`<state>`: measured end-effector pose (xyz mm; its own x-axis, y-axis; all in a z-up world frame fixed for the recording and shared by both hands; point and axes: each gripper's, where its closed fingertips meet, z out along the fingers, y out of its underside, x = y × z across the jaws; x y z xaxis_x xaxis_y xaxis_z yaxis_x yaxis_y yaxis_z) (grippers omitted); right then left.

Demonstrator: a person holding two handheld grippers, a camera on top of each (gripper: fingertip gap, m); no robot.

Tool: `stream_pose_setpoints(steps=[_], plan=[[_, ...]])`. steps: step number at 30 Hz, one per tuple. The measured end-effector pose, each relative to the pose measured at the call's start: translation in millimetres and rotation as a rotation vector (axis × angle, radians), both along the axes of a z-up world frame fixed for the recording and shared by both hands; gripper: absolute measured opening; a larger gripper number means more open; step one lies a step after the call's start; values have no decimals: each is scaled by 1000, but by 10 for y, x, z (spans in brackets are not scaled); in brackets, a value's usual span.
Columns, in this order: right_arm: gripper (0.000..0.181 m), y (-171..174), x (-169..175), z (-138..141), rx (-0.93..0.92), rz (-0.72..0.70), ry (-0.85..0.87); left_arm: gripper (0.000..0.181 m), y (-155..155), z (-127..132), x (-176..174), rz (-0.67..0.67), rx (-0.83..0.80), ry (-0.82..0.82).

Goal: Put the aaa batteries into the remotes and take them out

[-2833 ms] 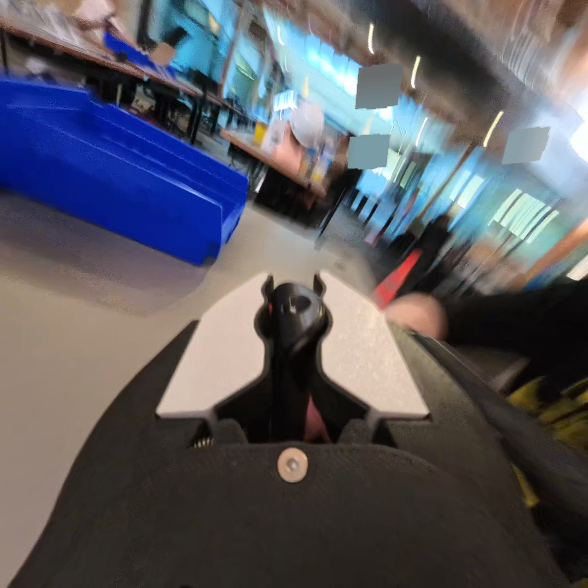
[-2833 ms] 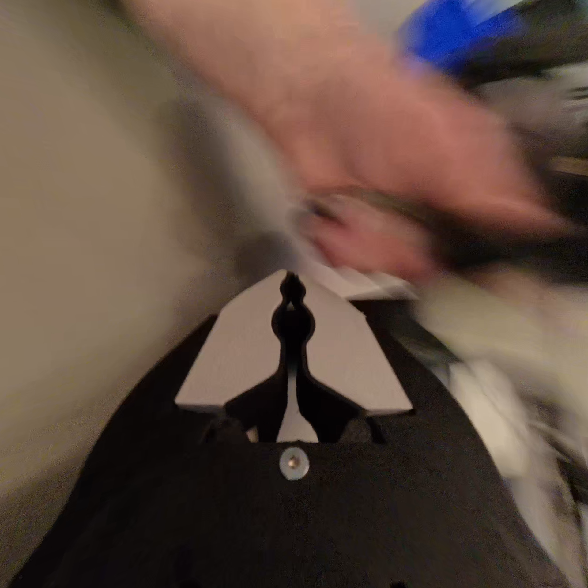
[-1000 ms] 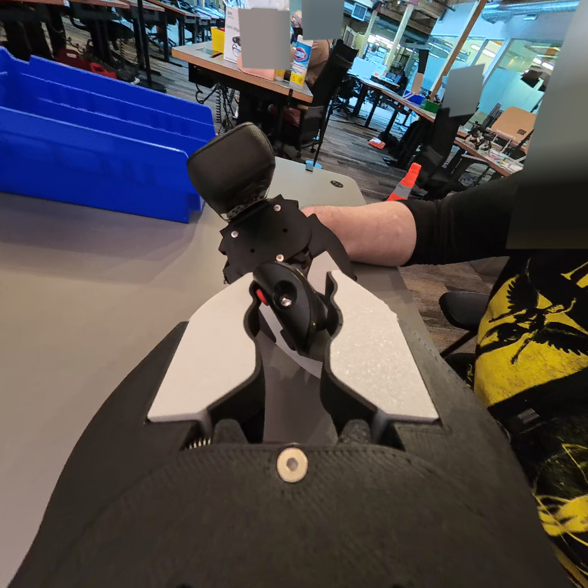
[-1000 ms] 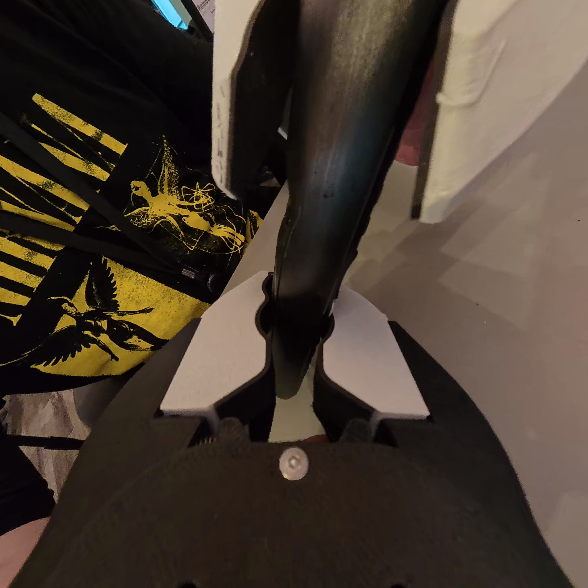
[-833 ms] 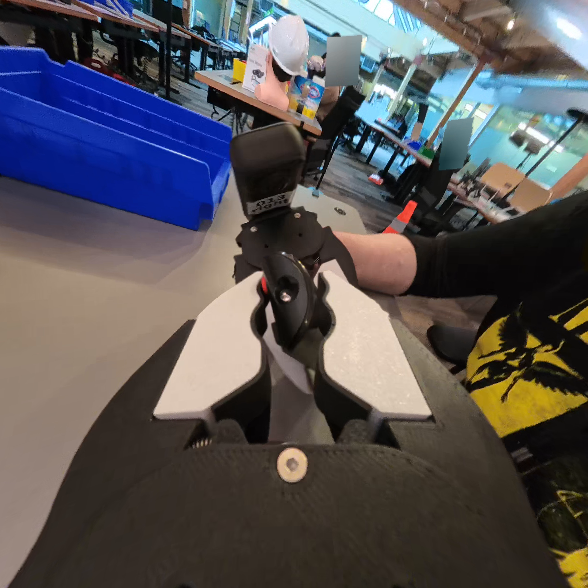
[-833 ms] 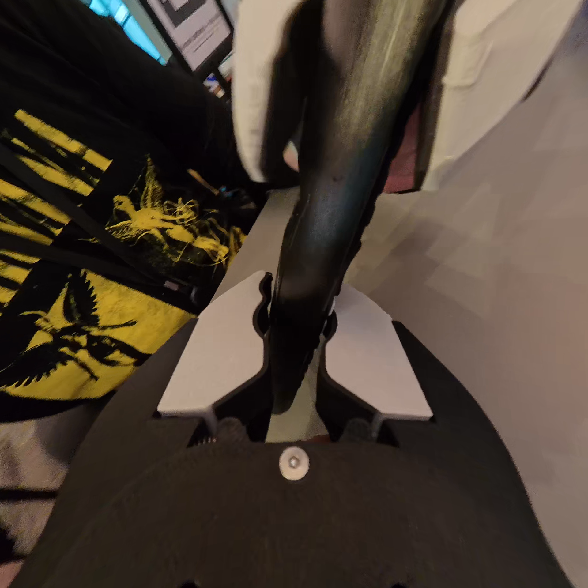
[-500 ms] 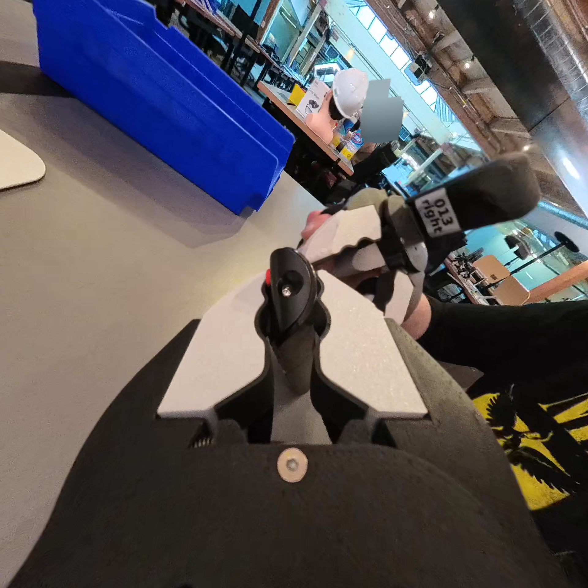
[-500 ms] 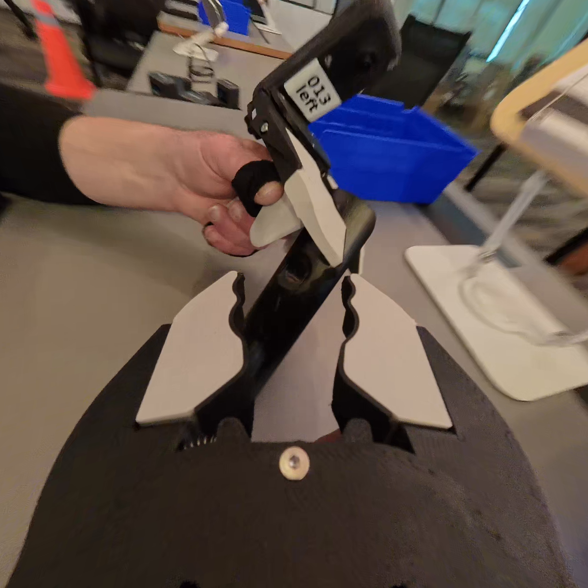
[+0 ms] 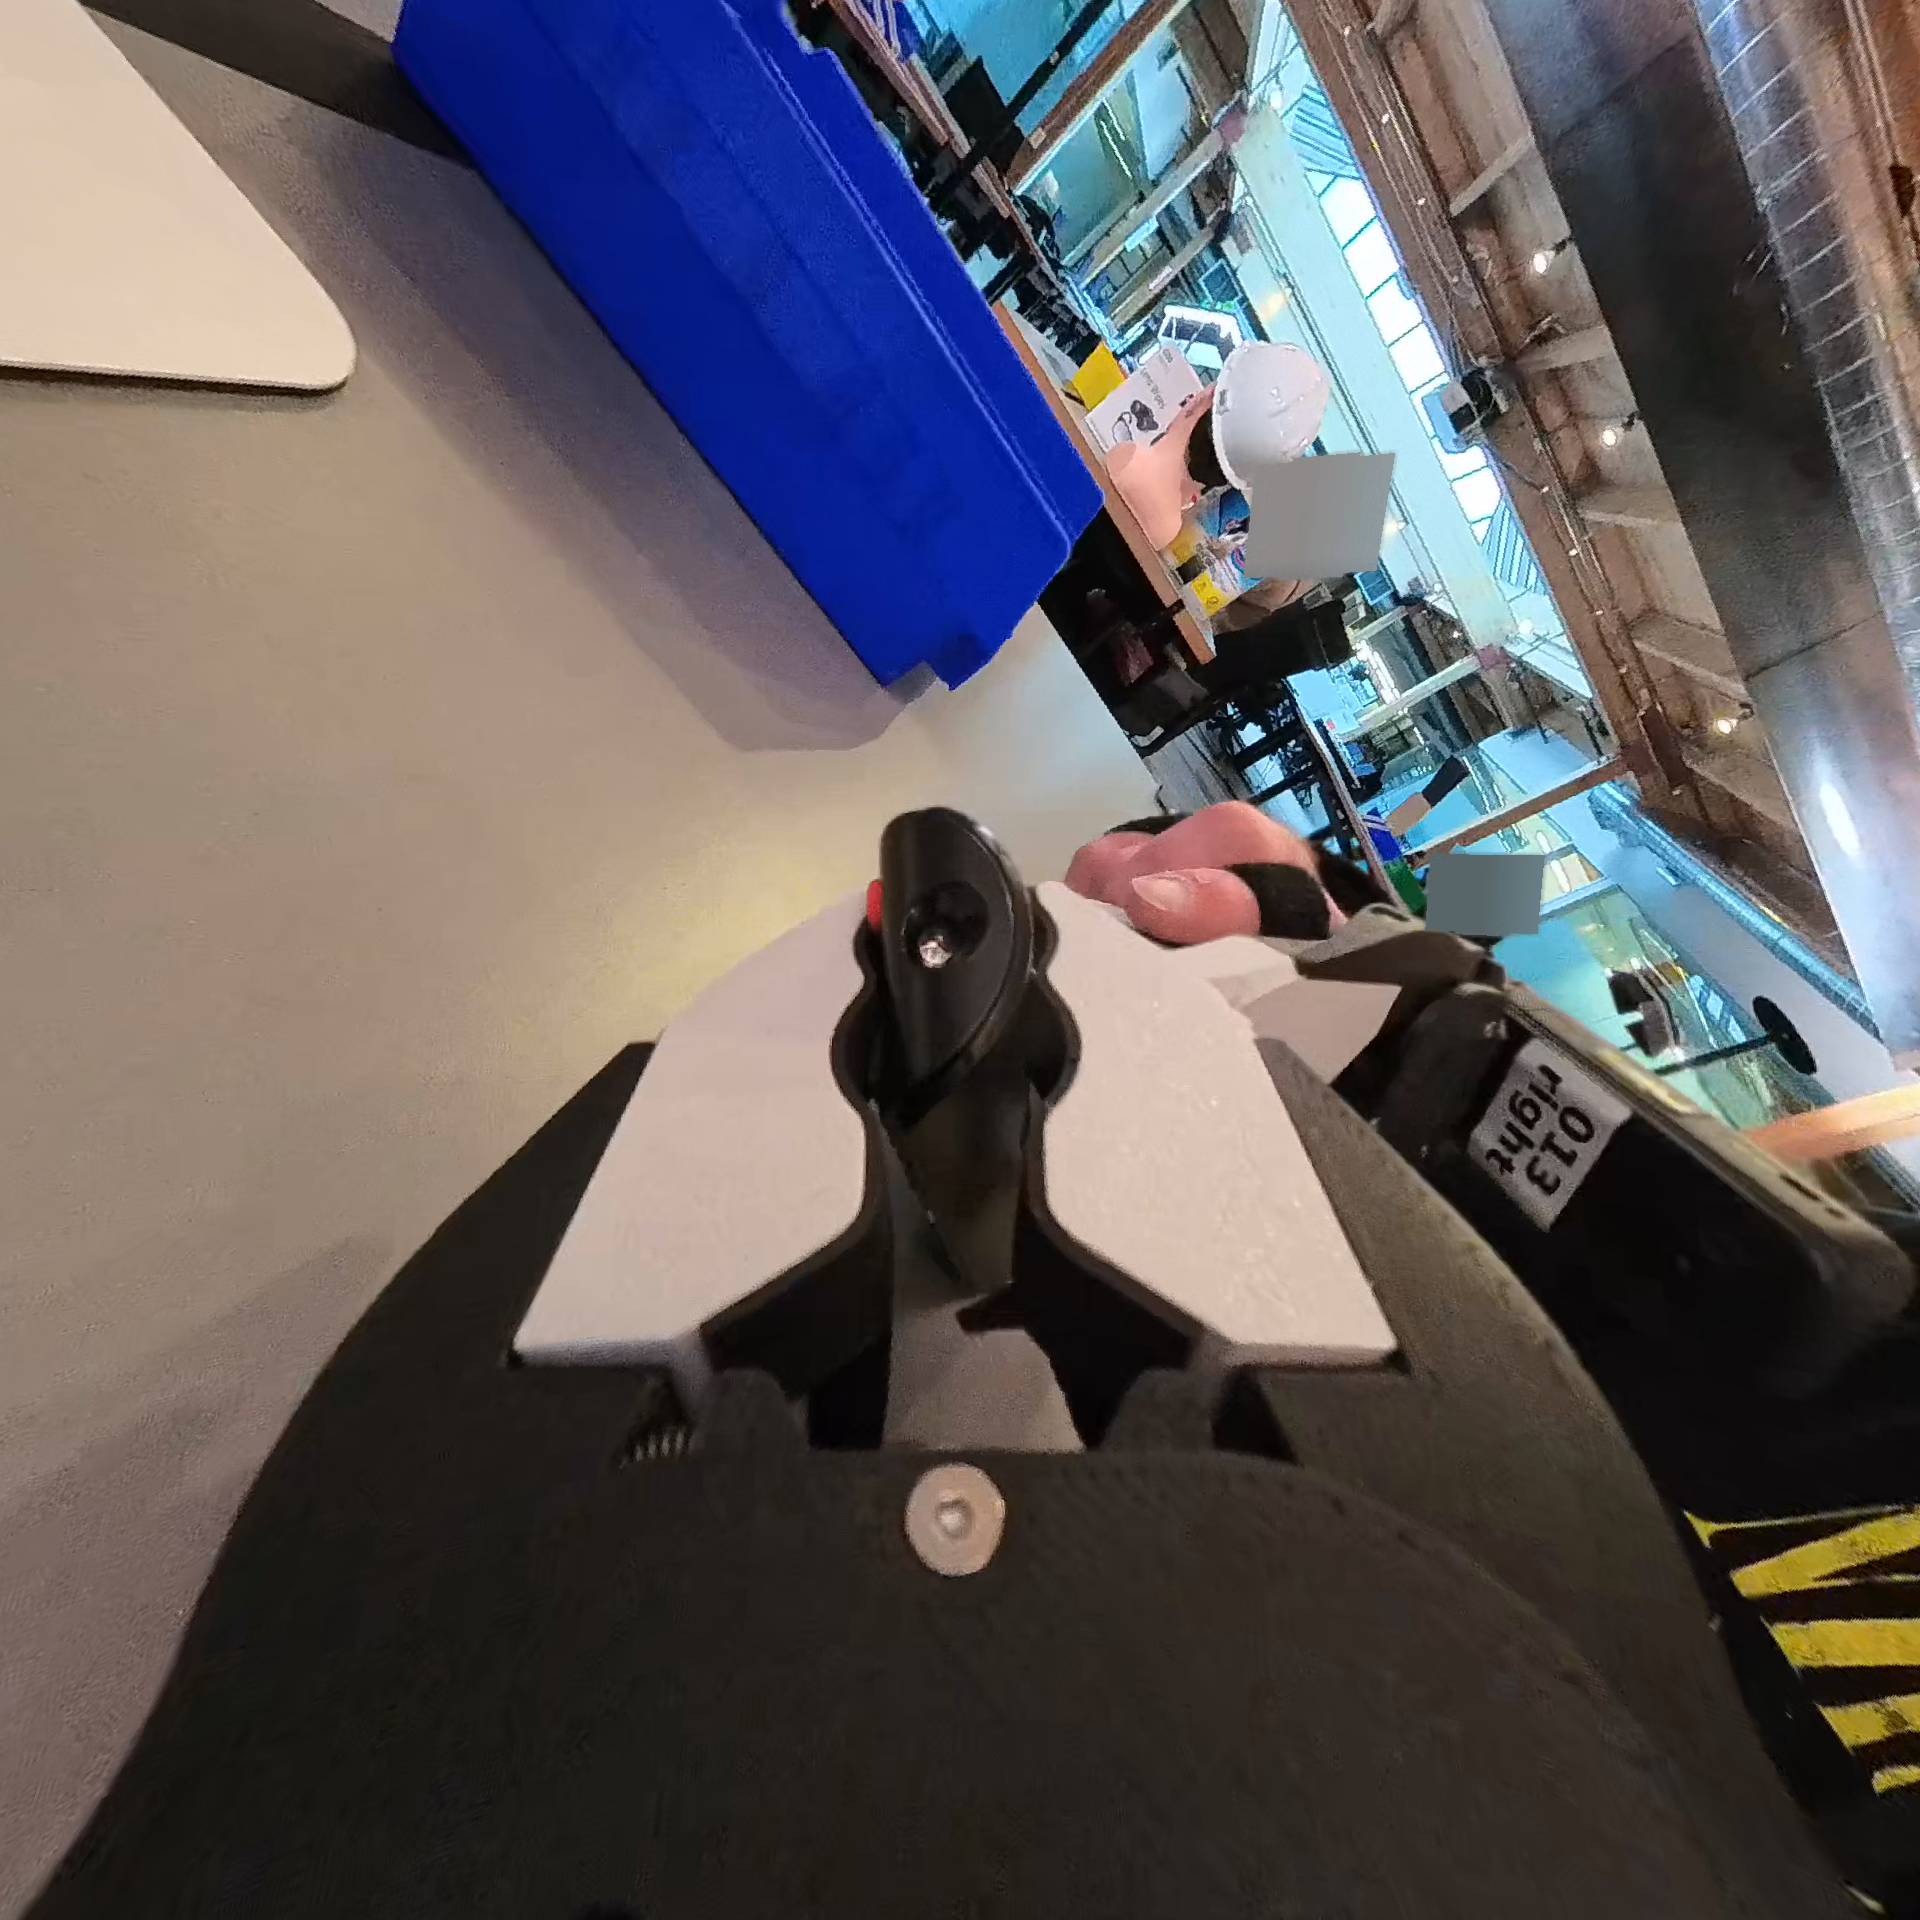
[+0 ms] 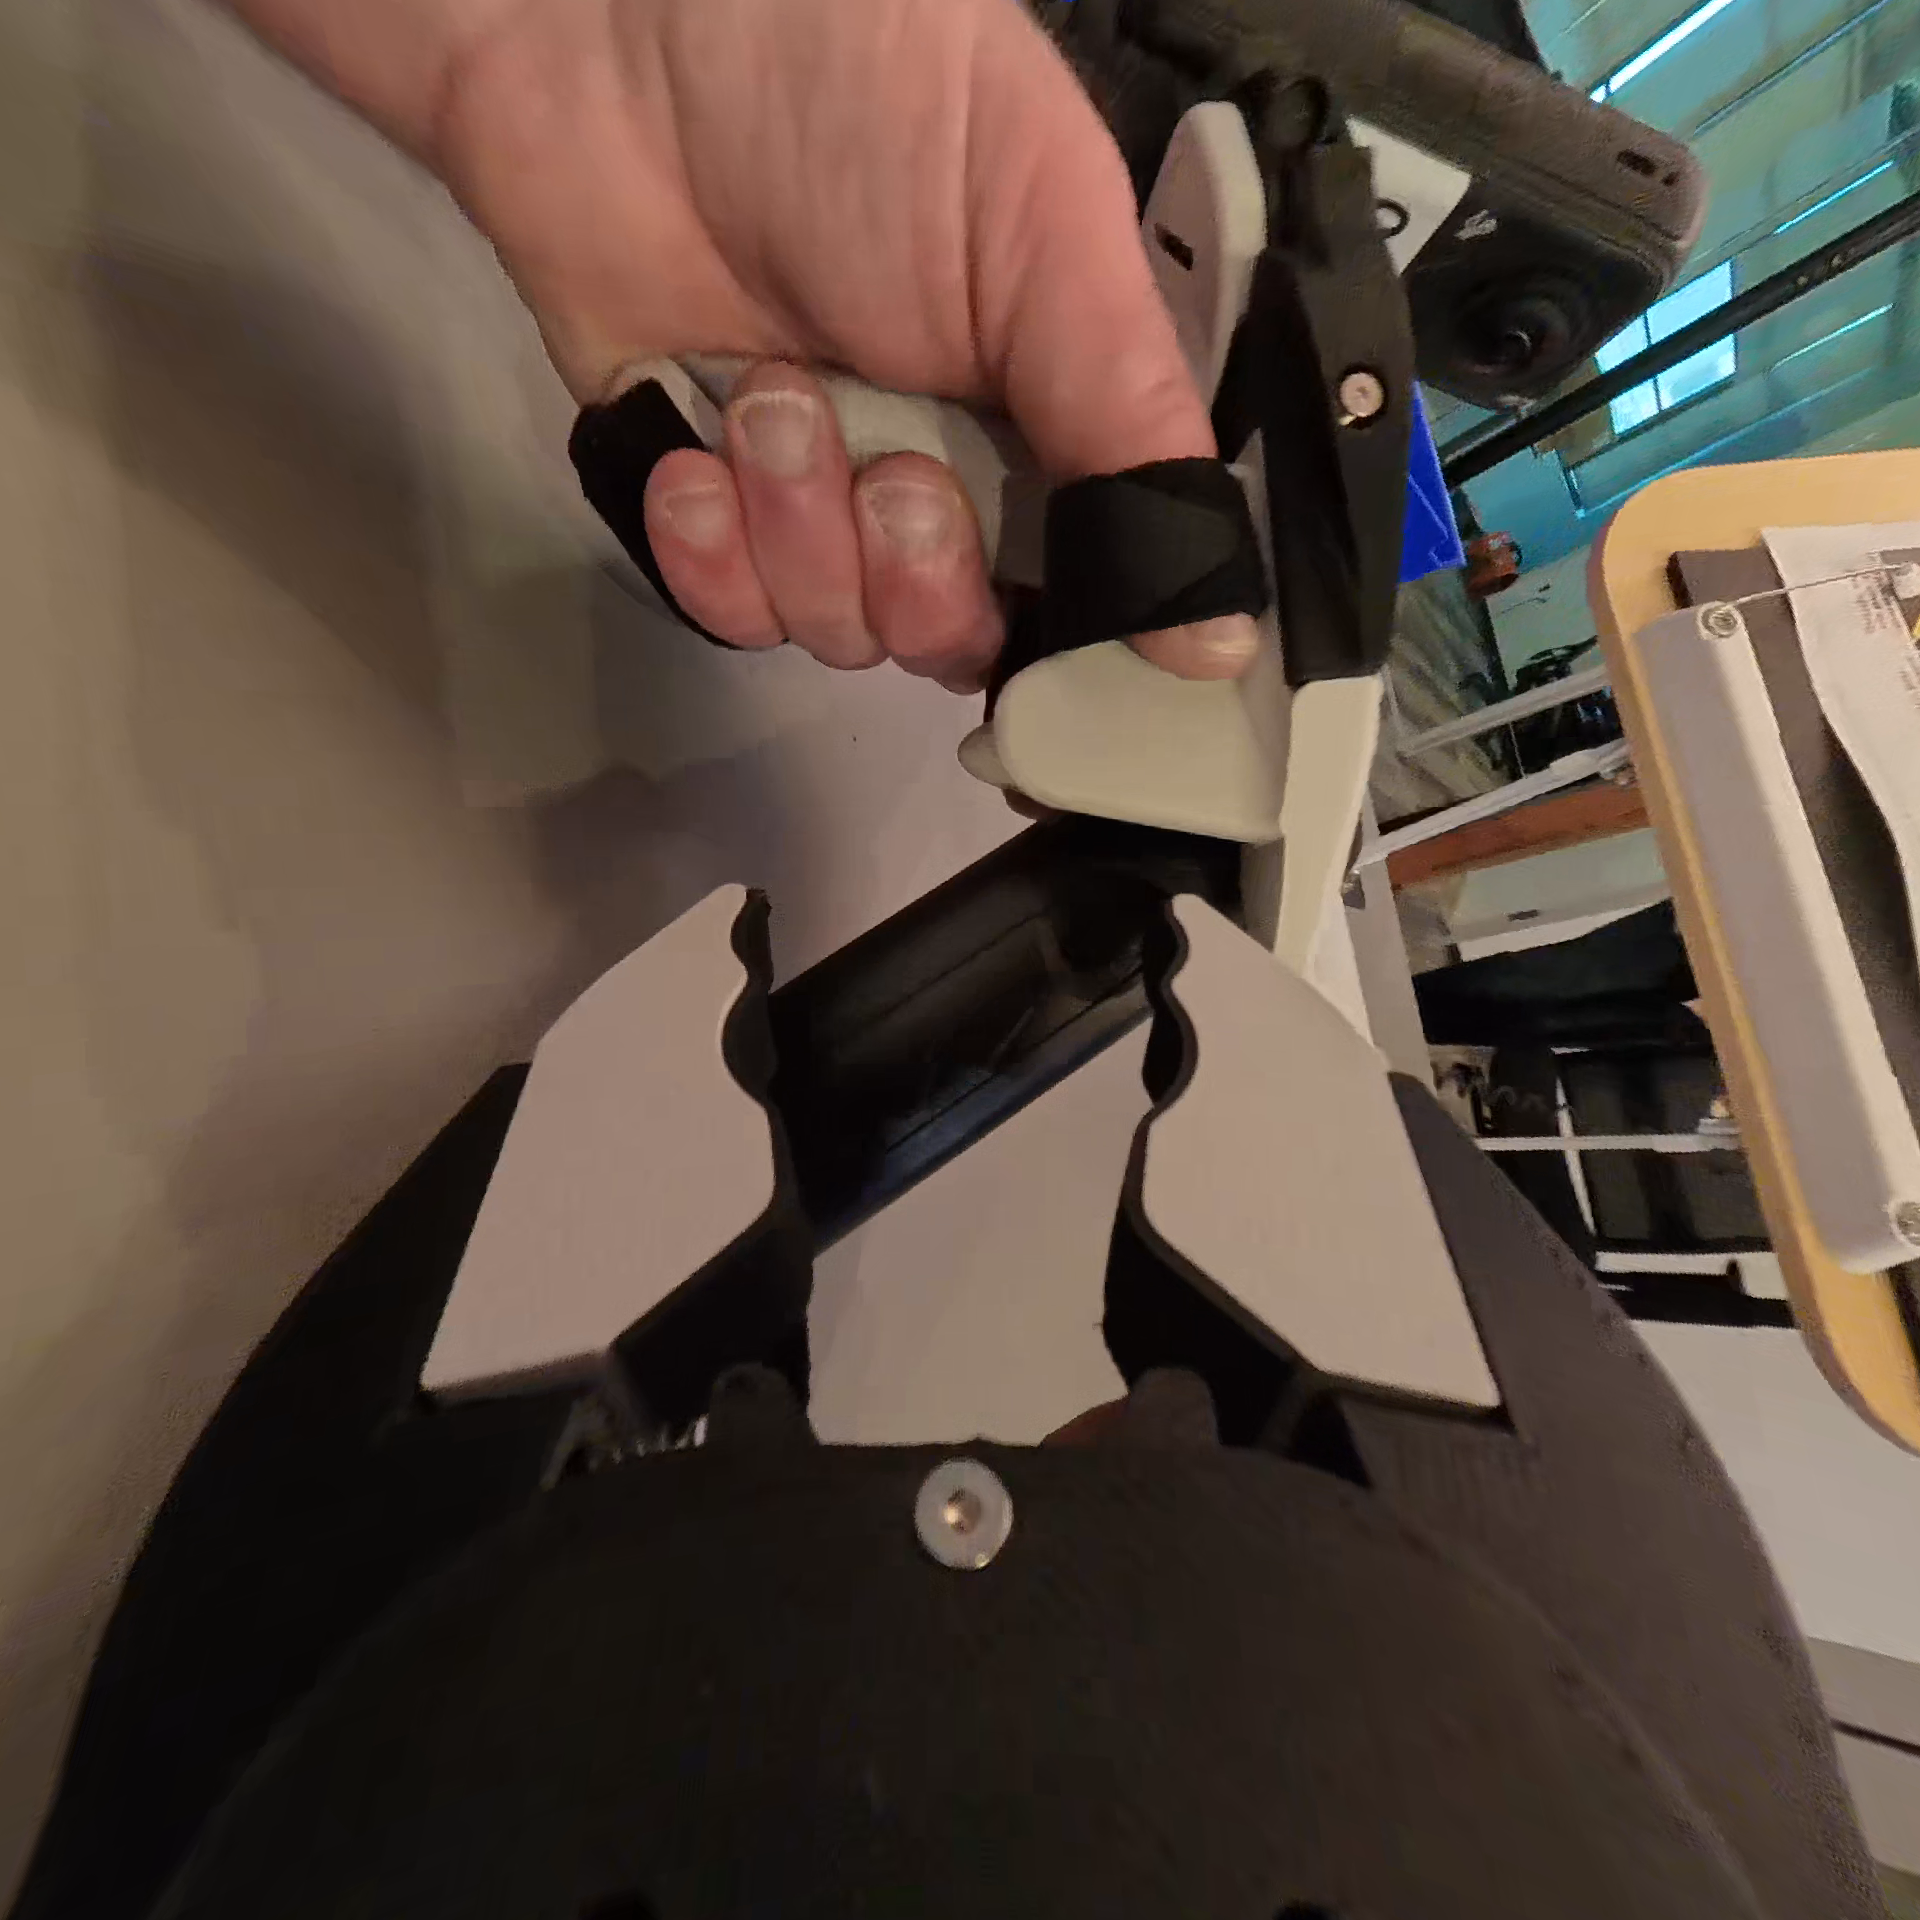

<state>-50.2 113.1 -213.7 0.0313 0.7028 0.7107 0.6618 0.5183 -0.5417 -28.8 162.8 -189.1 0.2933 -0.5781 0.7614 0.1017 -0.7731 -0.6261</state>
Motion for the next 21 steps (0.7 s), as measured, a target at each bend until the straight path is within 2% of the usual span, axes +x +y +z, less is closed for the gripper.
stream_pose_setpoints(steps=[4, 10, 17, 21], plan=[[66, 49, -13, -84, 73, -17, -61, 23, 43, -27, -49, 32, -9, 19], [59, 84, -25, -119, 81, -57, -119, 23, 77, -95, -59, 42, -19, 53], [42, 100, -11, -86, 1, -89, -75, 24, 58, -137, -30, 50, -4, 91], [40, 107, 11, -123, -39, -115, -77, 24, 63, -177, -20, 56, -16, 103]])
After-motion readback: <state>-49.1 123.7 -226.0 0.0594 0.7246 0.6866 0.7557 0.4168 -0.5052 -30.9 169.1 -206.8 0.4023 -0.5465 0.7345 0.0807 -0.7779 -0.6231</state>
